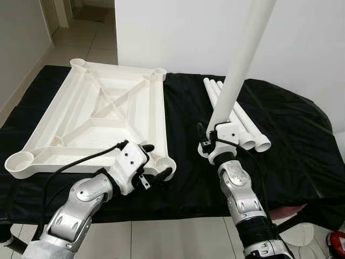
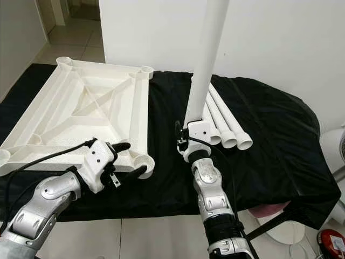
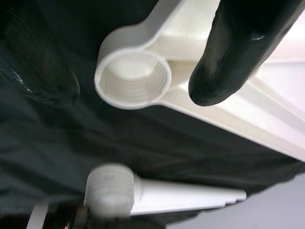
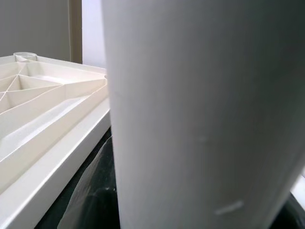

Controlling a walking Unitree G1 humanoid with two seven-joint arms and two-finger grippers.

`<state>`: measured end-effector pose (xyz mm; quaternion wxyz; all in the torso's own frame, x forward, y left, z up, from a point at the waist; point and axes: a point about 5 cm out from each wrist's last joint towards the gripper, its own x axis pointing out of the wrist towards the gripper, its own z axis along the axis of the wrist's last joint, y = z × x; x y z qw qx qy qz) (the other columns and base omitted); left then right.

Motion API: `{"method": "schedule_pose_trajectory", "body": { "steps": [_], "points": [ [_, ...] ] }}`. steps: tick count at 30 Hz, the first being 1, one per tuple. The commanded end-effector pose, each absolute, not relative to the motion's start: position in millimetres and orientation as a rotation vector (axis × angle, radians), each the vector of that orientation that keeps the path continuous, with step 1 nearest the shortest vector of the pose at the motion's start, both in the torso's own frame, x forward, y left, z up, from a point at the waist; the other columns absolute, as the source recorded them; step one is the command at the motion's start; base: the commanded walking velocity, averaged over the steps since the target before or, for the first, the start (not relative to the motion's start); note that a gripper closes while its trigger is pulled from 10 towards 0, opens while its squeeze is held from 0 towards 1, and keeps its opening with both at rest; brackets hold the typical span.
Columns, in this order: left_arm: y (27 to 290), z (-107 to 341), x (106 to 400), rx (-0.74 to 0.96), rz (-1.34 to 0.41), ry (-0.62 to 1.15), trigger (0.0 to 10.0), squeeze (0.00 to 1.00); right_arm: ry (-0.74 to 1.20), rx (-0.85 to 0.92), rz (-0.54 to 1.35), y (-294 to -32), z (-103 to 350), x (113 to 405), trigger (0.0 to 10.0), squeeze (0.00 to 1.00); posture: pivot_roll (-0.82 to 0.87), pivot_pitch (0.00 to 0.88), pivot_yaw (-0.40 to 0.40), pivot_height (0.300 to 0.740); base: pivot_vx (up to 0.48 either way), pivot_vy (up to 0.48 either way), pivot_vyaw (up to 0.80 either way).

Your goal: Building children table

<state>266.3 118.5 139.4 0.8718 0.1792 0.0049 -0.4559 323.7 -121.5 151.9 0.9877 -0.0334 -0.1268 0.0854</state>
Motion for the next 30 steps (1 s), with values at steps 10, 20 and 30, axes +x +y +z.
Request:
{"method": "schedule_pose_trajectory", "body": {
  "steps": [10, 20, 30],
  "points": [
    [134, 110, 285, 0.557, -0.914, 0.288, 10.0, 0.00, -0.264, -0.077, 0.152, -126, 152, 322, 10.0, 0.00, 0.05, 0.000, -0.057, 0.740, 0.000, 0.000, 0.00],
    [135, 108, 286, 0.590, -0.924, 0.301, 10.0, 0.00, -0.264, -0.079, 0.150, -126, 151, 322, 10.0, 0.00, 0.05, 0.000, -0.056, 0.740, 0.000, 0.000, 0.00],
    [81, 119, 278, 0.549, -1.108, 0.258, 10.0, 0.00, -0.267, -0.081, 0.138, -127, 152, 323, 10.0, 0.00, 0.04, 0.000, -0.047, 0.740, 0.000, 0.000, 0.00]
  ]
}}
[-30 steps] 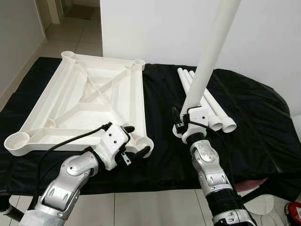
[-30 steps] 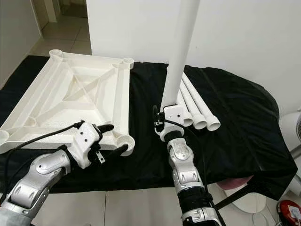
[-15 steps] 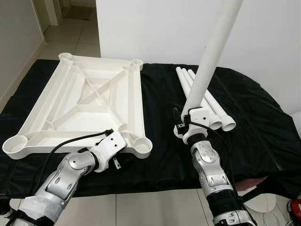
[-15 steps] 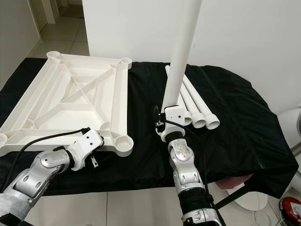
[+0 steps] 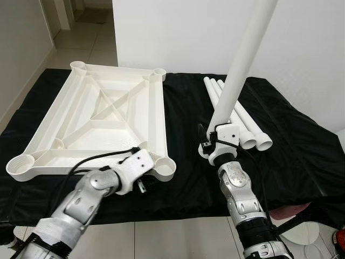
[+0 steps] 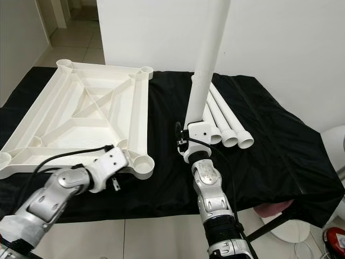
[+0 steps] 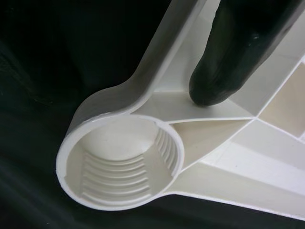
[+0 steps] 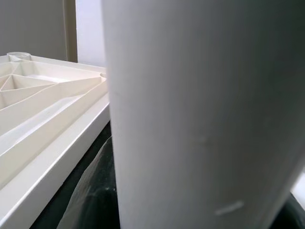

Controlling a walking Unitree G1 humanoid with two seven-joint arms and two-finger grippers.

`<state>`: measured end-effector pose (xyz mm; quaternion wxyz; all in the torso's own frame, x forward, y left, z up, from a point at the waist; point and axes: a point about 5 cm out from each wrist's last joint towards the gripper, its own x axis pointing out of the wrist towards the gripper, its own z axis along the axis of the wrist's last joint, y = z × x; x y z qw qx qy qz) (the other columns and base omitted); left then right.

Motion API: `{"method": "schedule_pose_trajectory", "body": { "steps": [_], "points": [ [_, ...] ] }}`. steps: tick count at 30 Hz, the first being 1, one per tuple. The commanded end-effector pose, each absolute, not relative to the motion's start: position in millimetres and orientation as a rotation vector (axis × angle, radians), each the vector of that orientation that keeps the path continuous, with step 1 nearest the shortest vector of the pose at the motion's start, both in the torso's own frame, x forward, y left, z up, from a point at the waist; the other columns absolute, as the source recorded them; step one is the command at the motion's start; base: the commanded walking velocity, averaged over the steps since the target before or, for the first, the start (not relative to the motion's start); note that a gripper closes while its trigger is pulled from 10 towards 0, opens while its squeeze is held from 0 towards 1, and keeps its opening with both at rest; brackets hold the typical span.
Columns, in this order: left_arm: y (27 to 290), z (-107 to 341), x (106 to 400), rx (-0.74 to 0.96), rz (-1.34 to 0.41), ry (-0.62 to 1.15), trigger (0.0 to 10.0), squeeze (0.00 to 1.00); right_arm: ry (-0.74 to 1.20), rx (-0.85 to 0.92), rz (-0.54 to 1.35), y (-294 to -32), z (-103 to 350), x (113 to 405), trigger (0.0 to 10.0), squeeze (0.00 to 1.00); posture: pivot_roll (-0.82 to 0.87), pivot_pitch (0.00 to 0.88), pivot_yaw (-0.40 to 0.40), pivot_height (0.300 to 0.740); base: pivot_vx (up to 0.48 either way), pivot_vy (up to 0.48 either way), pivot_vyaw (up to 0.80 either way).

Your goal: Building children table

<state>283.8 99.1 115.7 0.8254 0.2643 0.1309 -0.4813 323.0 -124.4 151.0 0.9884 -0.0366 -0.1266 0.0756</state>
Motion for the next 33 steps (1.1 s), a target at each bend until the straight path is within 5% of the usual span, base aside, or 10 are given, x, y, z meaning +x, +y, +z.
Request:
{"method": "schedule_pose_trajectory", "body": {
  "steps": [1, 19, 33],
  "points": [
    [78, 120, 277, 0.546, -1.116, 0.254, 10.0, 0.00, -0.268, -0.081, 0.137, -128, 152, 323, 10.0, 0.00, 0.04, 0.000, -0.047, 0.740, 0.000, 0.000, 0.00],
    [23, 127, 280, 0.490, -1.168, 0.194, 10.0, 0.00, -0.292, -0.015, 0.081, -134, 161, 324, 10.0, 0.00, 0.01, 0.000, -0.029, 0.740, 0.000, 0.000, 0.00],
    [35, 151, 288, 0.441, -1.086, 0.059, 10.0, 0.00, -0.285, 0.005, 0.123, -129, 167, 318, 10.0, 0.00, -0.01, 0.000, -0.025, 0.740, 0.000, 0.000, 0.00]
  ]
}}
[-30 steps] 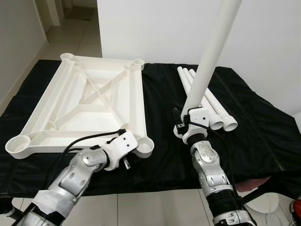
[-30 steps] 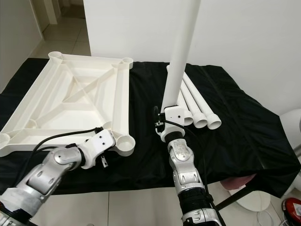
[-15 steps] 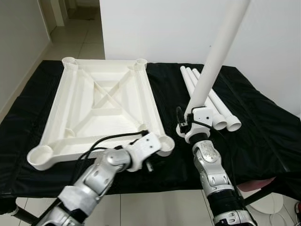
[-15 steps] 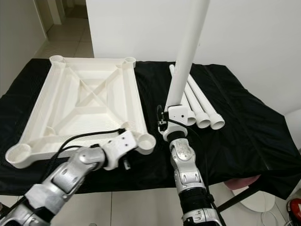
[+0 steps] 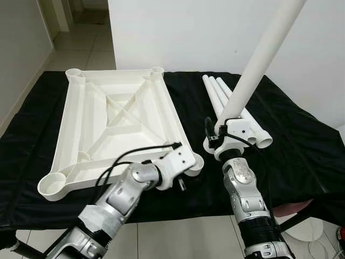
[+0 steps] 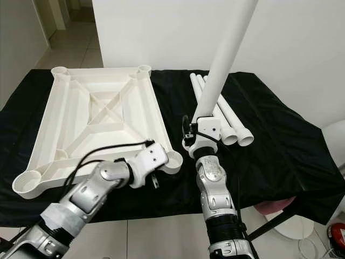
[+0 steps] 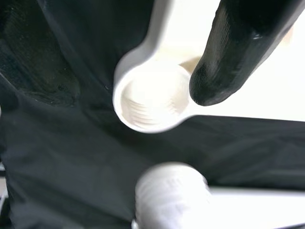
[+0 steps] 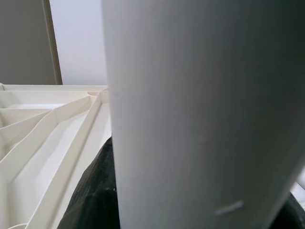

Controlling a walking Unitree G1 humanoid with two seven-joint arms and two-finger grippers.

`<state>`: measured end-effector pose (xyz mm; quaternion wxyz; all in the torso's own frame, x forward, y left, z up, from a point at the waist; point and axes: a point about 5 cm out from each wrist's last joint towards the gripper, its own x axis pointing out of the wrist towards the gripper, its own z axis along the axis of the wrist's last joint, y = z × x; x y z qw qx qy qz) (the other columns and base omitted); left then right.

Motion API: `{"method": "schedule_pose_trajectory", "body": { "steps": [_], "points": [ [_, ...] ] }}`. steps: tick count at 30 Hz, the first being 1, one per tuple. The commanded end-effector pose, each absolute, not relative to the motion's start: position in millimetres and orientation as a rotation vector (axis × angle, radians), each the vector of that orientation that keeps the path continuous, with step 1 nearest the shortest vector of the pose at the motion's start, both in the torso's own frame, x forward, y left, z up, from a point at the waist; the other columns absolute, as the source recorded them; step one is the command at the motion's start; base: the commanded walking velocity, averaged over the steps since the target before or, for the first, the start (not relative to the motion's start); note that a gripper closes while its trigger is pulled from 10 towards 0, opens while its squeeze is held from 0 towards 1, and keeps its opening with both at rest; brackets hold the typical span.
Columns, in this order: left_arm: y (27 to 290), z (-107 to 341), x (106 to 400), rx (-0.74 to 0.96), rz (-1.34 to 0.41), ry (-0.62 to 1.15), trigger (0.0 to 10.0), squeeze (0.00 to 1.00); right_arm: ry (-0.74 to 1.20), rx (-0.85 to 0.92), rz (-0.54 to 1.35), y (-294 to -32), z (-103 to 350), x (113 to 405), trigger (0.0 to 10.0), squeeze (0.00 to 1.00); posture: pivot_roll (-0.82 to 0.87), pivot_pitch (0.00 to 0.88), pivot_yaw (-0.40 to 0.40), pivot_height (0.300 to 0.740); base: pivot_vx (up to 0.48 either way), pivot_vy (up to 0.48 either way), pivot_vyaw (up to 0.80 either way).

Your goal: Building children table

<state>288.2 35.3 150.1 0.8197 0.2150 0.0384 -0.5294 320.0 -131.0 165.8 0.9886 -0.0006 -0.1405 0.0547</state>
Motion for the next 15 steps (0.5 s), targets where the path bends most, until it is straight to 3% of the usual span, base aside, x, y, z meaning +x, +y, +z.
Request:
{"method": "schedule_pose_trajectory", "body": {
  "steps": [1, 4, 10, 15],
  "points": [
    [39, 155, 286, 0.426, -1.072, 0.034, 10.0, 0.00, -0.291, -0.004, 0.142, -127, 168, 317, 10.0, 0.00, -0.01, 0.000, -0.028, 0.740, 0.000, 0.000, 0.00],
    [43, 159, 285, 0.410, -1.053, 0.014, 10.0, 0.00, -0.295, -0.010, 0.169, -125, 168, 315, 10.0, 0.00, 0.00, 0.000, -0.032, 0.740, 0.000, 0.000, 0.00],
    [82, 174, 290, 0.257, -0.827, -0.059, 10.0, 0.00, -0.277, 0.011, 0.274, -115, 163, 310, 10.0, 0.00, 0.03, 0.000, -0.066, 0.740, 0.000, 0.000, 0.00],
    [94, 175, 285, 0.150, -0.785, -0.061, 10.0, 0.00, -0.271, 0.028, 0.339, -105, 162, 310, 10.0, 0.00, 0.04, 0.000, -0.086, 0.740, 0.000, 0.000, 0.00]
  ]
}}
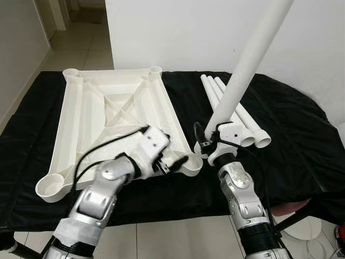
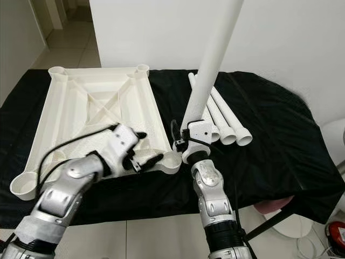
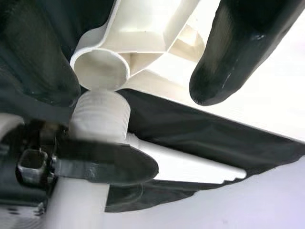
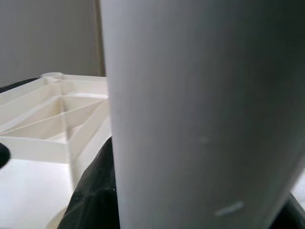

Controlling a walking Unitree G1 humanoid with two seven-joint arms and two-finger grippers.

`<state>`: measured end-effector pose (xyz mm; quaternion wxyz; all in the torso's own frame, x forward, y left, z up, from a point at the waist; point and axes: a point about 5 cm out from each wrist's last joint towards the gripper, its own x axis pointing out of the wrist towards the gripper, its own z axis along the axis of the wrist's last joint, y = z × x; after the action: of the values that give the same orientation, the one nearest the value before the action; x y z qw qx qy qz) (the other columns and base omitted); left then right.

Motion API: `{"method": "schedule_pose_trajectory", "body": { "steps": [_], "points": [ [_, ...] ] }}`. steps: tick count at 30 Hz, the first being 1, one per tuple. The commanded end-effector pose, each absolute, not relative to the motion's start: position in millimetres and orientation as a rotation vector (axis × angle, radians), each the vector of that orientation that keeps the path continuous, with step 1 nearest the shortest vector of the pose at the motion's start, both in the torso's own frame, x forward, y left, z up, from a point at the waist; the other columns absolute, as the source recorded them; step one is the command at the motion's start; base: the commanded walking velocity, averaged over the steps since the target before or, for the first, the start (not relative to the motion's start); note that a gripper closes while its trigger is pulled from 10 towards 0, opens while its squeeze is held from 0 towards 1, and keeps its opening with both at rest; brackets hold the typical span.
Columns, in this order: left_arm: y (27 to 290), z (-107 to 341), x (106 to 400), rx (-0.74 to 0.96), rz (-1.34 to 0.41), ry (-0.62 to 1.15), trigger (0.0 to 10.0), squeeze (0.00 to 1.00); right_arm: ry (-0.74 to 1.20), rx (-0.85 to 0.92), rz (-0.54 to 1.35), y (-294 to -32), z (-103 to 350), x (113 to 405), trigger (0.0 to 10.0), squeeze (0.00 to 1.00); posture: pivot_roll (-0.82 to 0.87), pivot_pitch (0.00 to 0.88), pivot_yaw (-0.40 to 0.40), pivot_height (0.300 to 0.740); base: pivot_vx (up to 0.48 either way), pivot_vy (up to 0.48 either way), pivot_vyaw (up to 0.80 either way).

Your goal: Building children table

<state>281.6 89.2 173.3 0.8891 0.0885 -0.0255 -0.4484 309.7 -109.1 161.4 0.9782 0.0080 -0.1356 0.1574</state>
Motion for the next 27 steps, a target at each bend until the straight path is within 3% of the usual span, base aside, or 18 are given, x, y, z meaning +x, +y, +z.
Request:
{"method": "schedule_pose_trajectory", "body": {
  "steps": [1, 8, 17, 27],
  "points": [
    [94, 175, 285, 0.150, -0.785, -0.061, 10.0, 0.00, -0.271, 0.028, 0.339, -105, 162, 310, 10.0, 0.00, 0.04, 0.000, -0.086, 0.740, 0.000, 0.000, 0.00],
    [99, 171, 278, 0.126, -0.778, -0.055, 10.0, 0.00, -0.242, 0.027, 0.379, -101, 157, 310, 10.0, 0.00, 0.06, 0.000, -0.121, 0.740, 0.000, 0.000, 0.00],
    [98, 166, 263, 0.106, -0.785, -0.028, 10.0, 0.00, -0.050, -0.014, 0.422, -106, 116, 306, 10.0, 0.00, 0.08, 0.000, -0.145, 0.740, 0.000, 0.000, 0.00],
    [98, 172, 261, 0.103, -0.769, -0.041, 10.0, 0.00, -0.047, -0.101, 0.499, -104, 112, 305, 10.0, 0.00, 0.08, 0.000, -0.148, 0.740, 0.000, 0.000, 0.00]
  ]
}}
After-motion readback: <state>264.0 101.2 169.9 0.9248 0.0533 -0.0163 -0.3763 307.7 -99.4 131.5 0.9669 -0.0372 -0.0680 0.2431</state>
